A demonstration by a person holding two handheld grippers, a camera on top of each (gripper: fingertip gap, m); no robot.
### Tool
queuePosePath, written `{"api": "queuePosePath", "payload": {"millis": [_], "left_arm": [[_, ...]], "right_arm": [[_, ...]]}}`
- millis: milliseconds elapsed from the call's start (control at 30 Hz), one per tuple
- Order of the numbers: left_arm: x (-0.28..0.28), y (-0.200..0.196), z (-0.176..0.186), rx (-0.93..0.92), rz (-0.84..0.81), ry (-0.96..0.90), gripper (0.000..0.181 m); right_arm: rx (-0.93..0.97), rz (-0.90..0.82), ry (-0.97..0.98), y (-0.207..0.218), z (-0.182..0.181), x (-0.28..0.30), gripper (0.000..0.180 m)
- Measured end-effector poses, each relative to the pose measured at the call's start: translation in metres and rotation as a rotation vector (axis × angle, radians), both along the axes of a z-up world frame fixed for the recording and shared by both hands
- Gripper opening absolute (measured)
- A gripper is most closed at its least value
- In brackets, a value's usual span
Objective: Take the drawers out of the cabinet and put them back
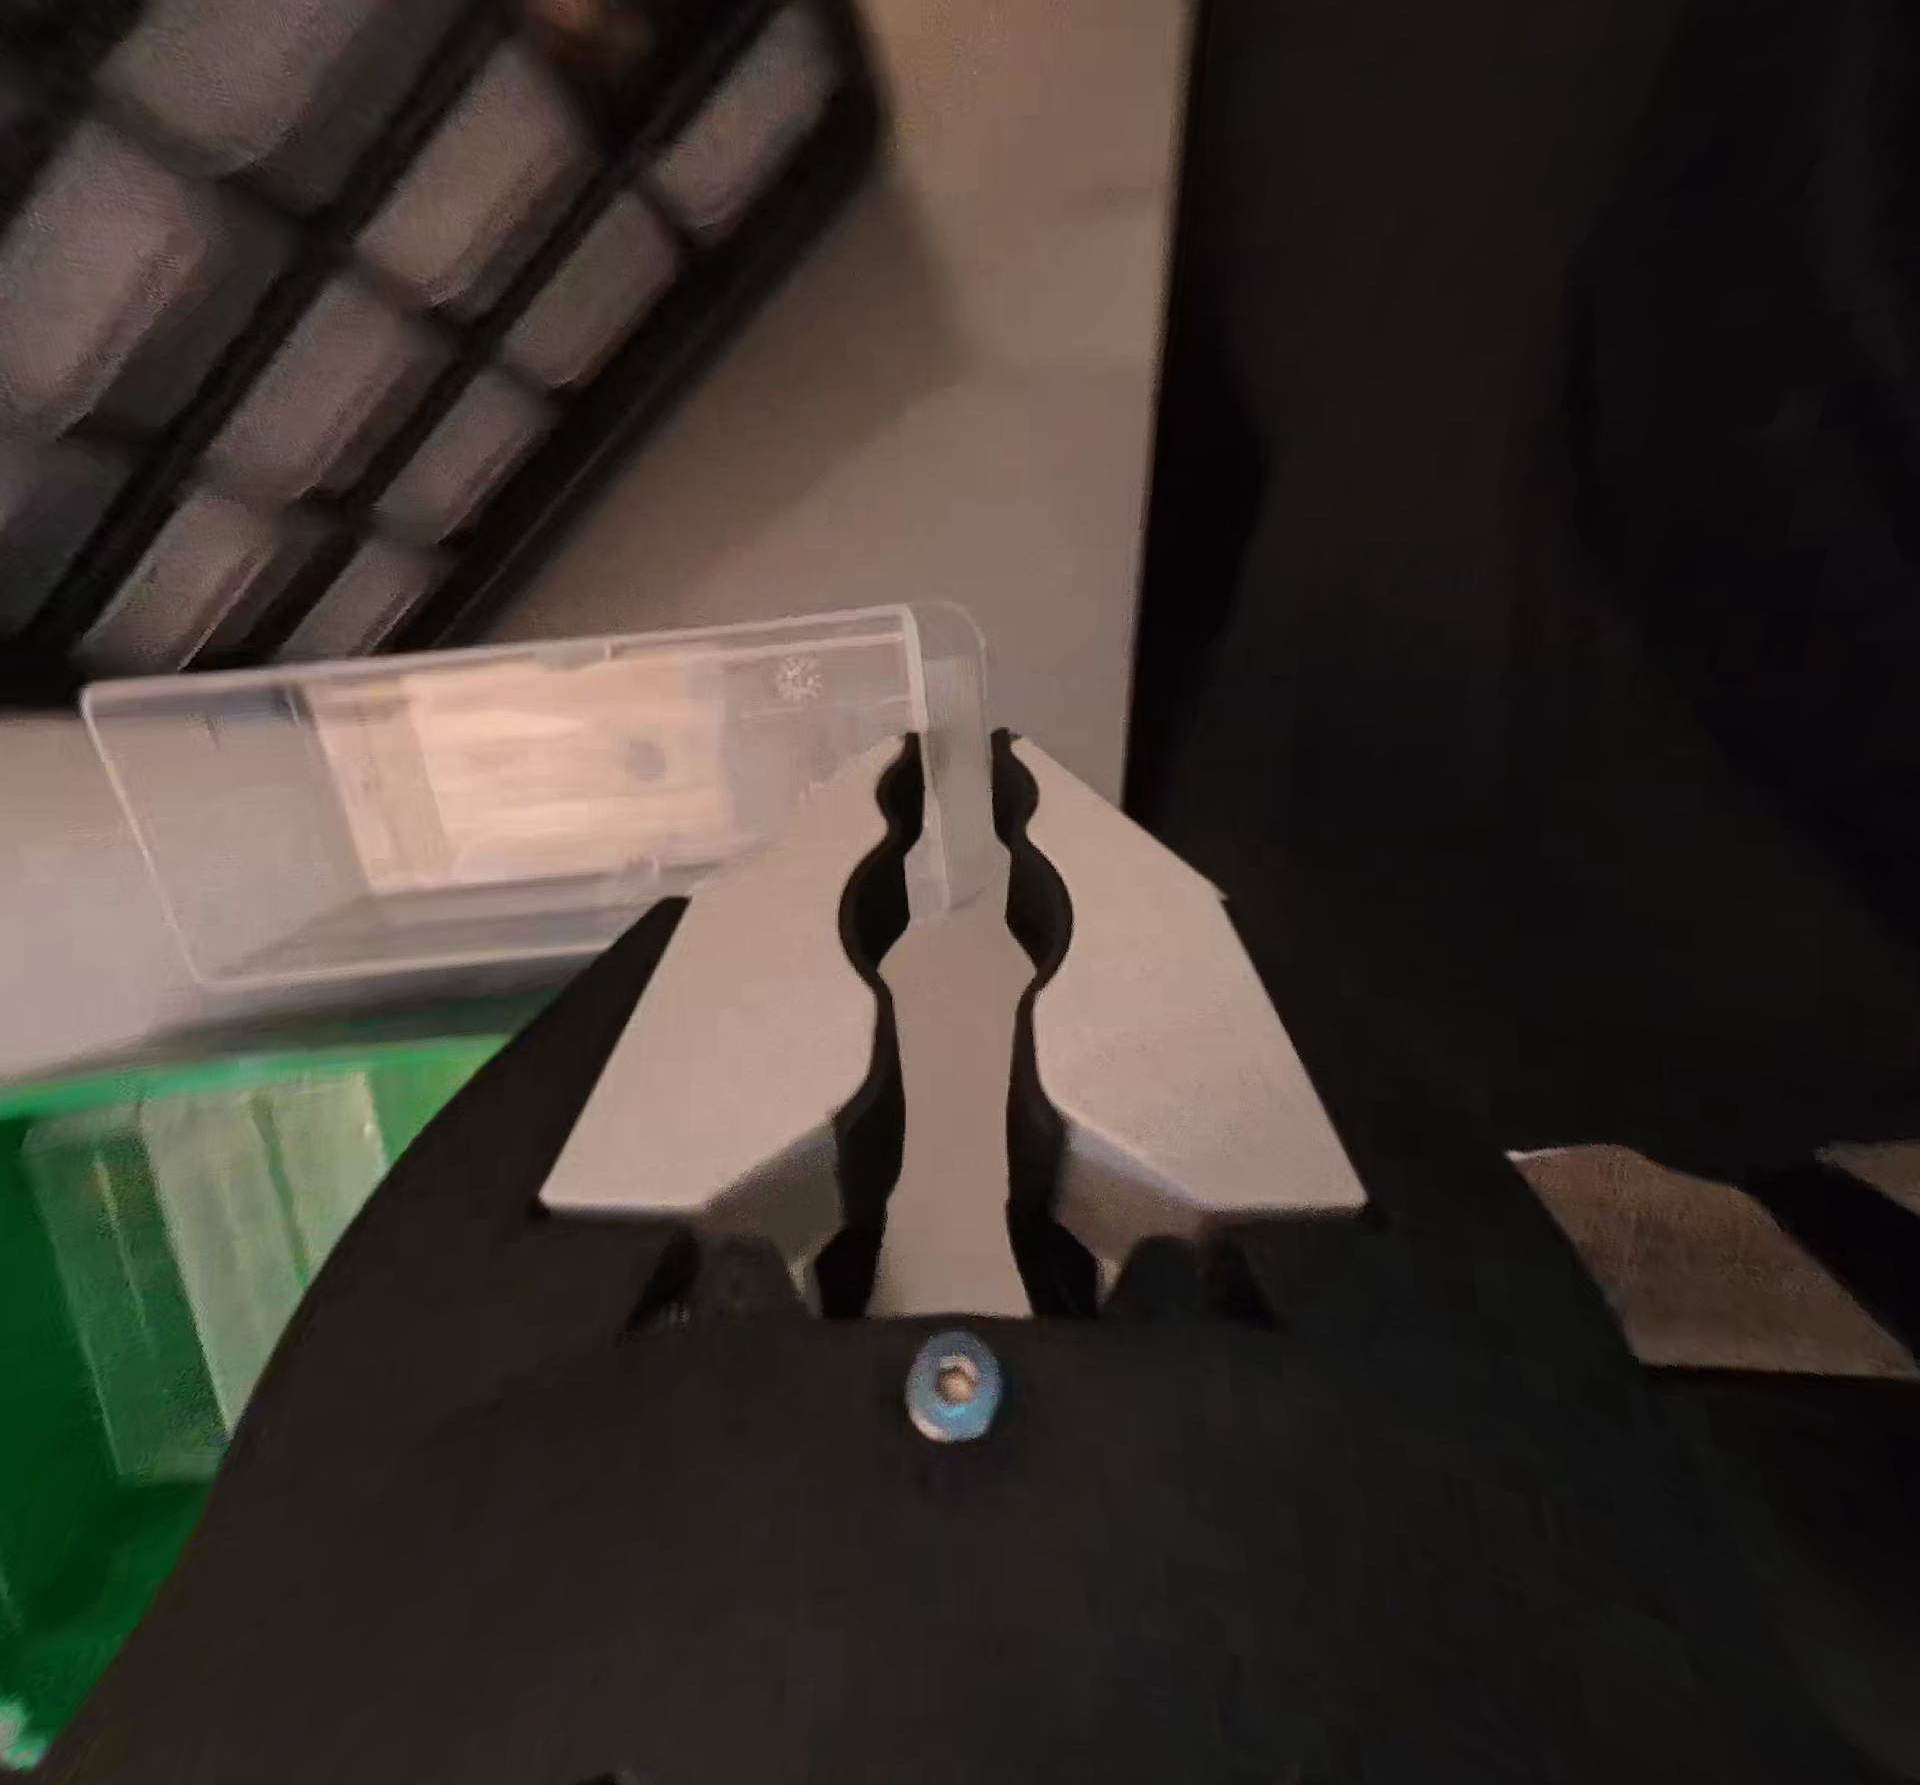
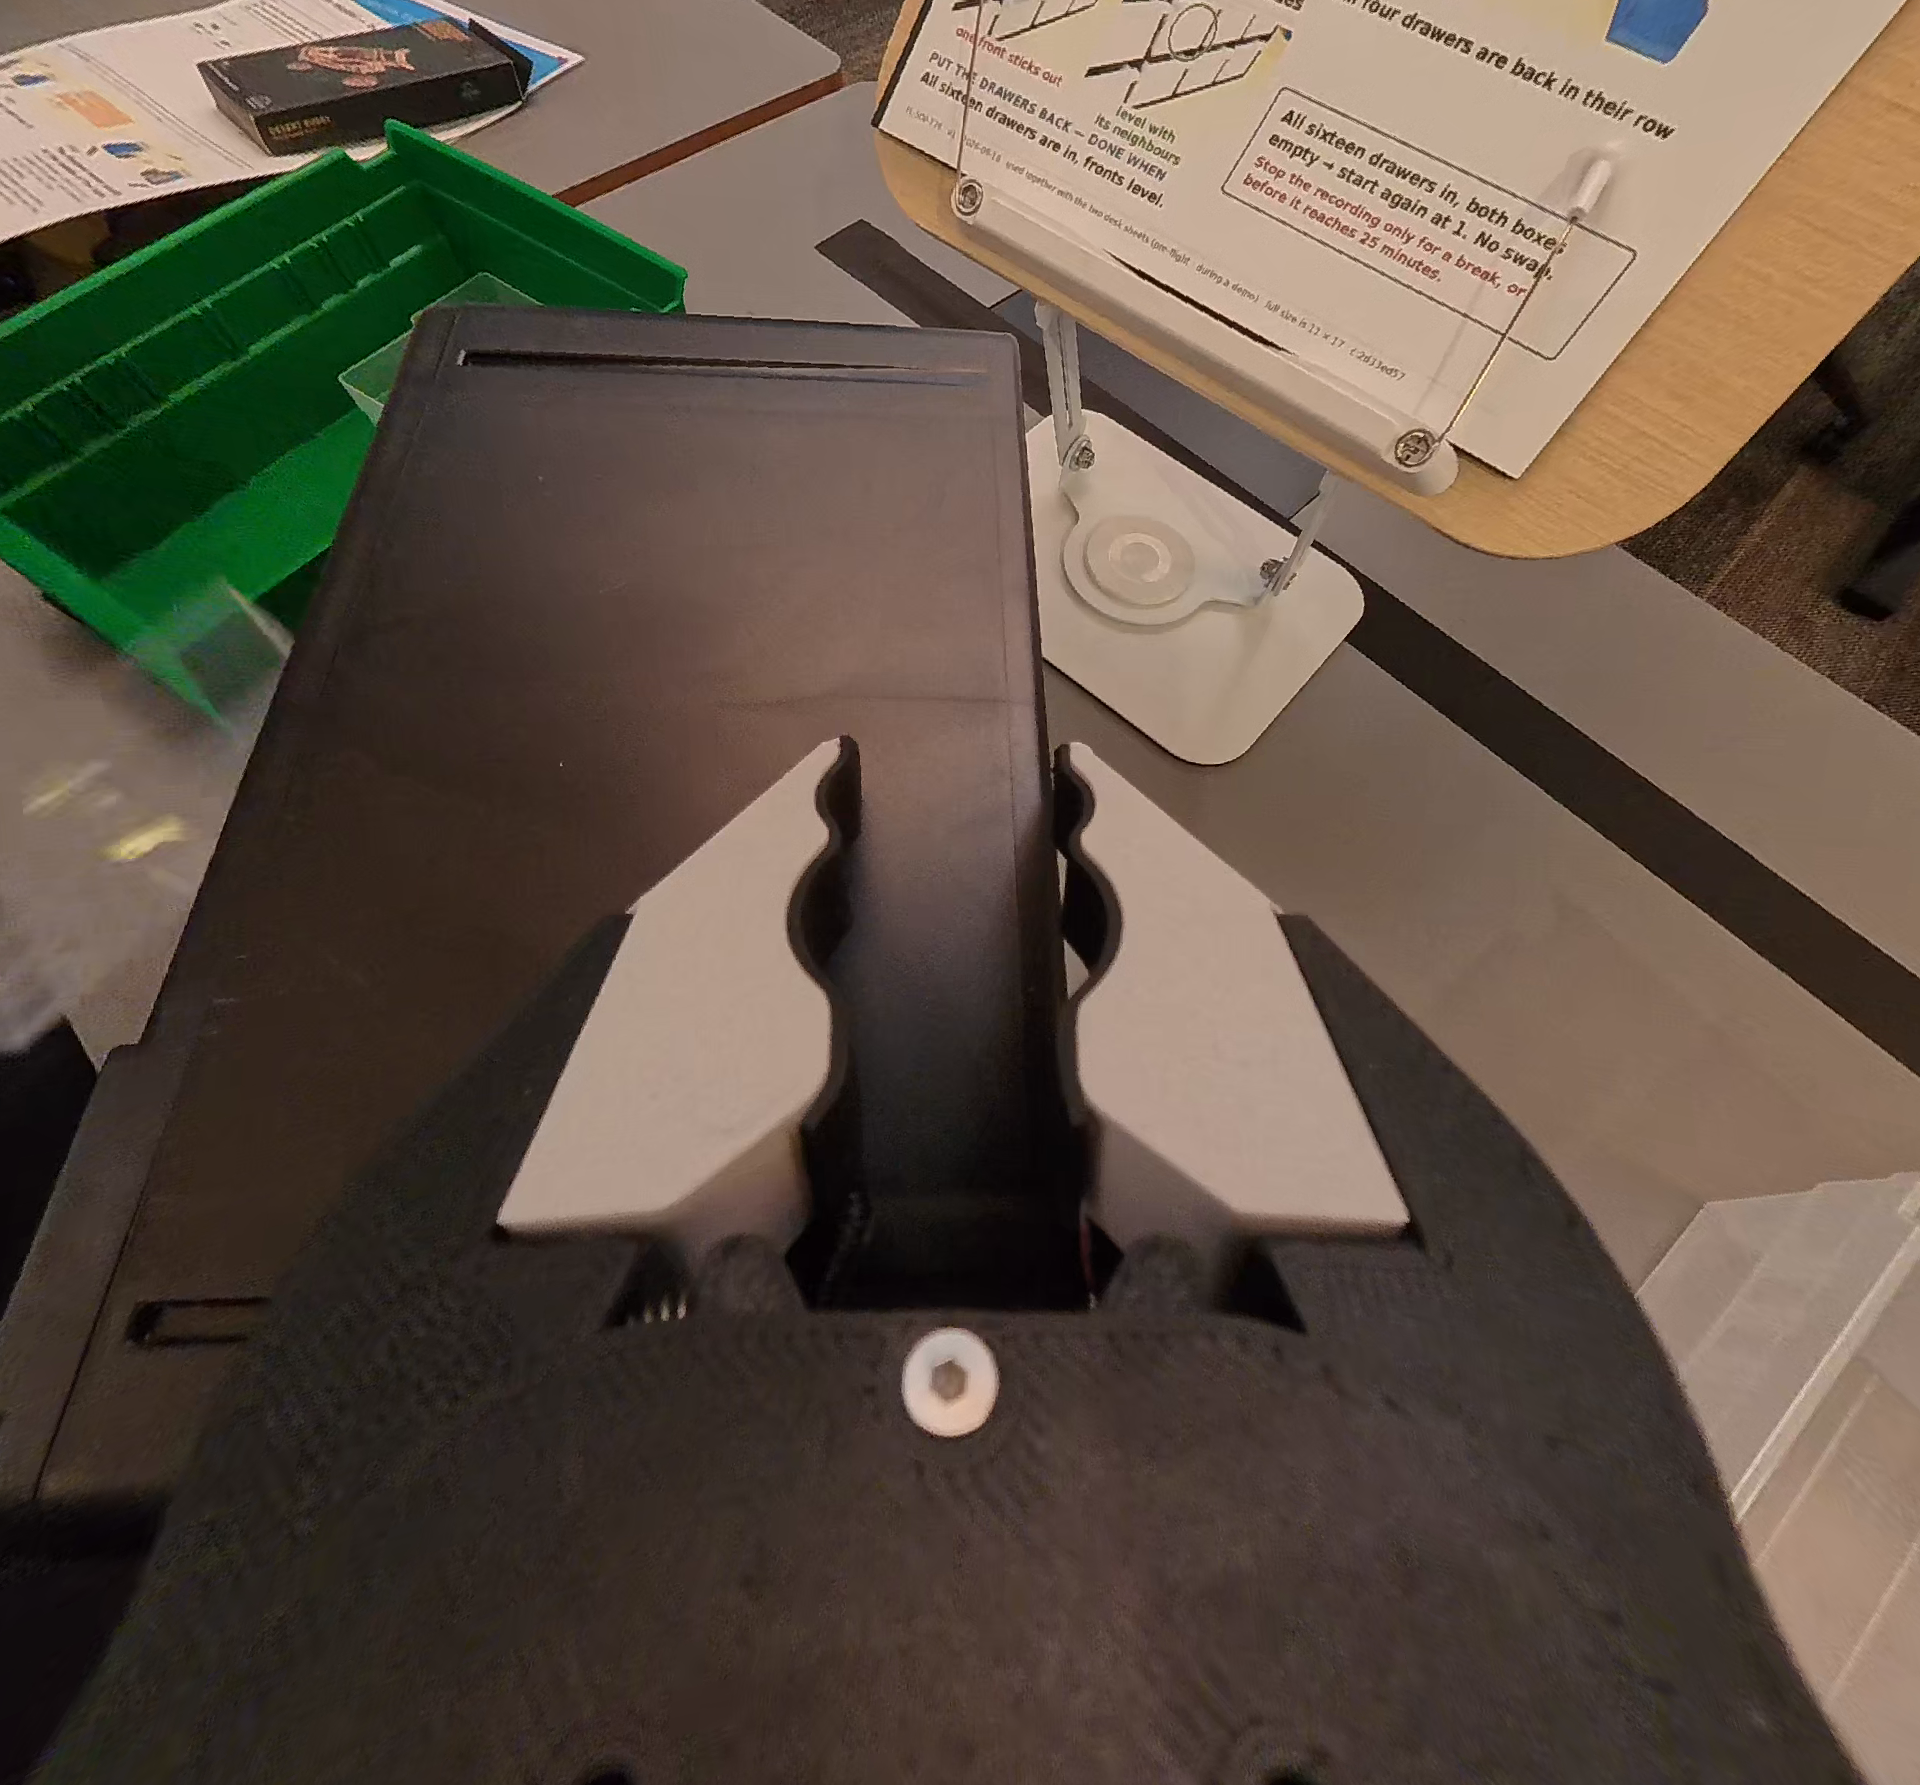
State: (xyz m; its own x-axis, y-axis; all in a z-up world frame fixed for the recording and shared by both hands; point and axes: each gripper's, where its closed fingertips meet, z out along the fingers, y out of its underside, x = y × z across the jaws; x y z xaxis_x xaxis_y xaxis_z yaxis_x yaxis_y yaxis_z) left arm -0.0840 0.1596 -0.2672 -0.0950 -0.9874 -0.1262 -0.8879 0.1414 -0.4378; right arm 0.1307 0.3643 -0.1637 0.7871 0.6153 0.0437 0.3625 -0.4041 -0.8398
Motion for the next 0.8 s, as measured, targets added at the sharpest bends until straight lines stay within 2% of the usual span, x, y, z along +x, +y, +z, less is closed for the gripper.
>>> {"api": "queuePosePath", "payload": {"millis": [33, 133, 267, 300, 333, 433, 567, 633, 733, 800], "left_arm": [[0.005, -0.008, -0.011, 0.004, -0.057, 0.044, 0.011], [0.002, -0.014, -0.051, -0.036, -0.132, 0.175, 0.012], [-0.011, -0.001, -0.085, -0.083, -0.125, 0.208, 0.013], [-0.014, 0.003, -0.088, -0.065, -0.102, 0.210, 0.016], [-0.016, 0.006, -0.088, -0.055, -0.070, 0.202, 0.030], [-0.028, 0.020, -0.082, -0.015, 0.144, 0.174, 0.064], [-0.027, 0.040, -0.070, 0.021, 0.551, -0.044, 0.098], [-0.022, 0.038, -0.085, -0.065, 0.721, -0.112, 0.116], [-0.022, 0.037, -0.117, -0.096, 0.855, -0.059, 0.115], [-0.017, 0.038, -0.121, -0.091, 0.857, -0.051, 0.083]], "right_arm": [[0.000, -0.001, -0.001, 0.000, 0.000, 0.000, 0.036], [0.001, -0.003, -0.001, 0.000, 0.000, 0.000, 0.036], [0.002, -0.003, 0.003, 0.000, 0.000, 0.000, 0.036], [0.002, -0.002, 0.003, 0.000, 0.000, 0.000, 0.036], [0.001, -0.002, 0.003, 0.000, 0.000, 0.000, 0.036], [-0.002, 0.001, 0.002, 0.000, 0.000, 0.000, 0.035], [0.001, 0.004, 0.001, 0.000, 0.000, 0.000, 0.035], [0.002, 0.004, 0.001, 0.000, 0.000, 0.000, 0.035], [0.004, 0.004, 0.002, 0.000, 0.000, 0.000, 0.035], [0.004, 0.005, 0.002, 0.000, 0.000, 0.000, 0.035]]}}
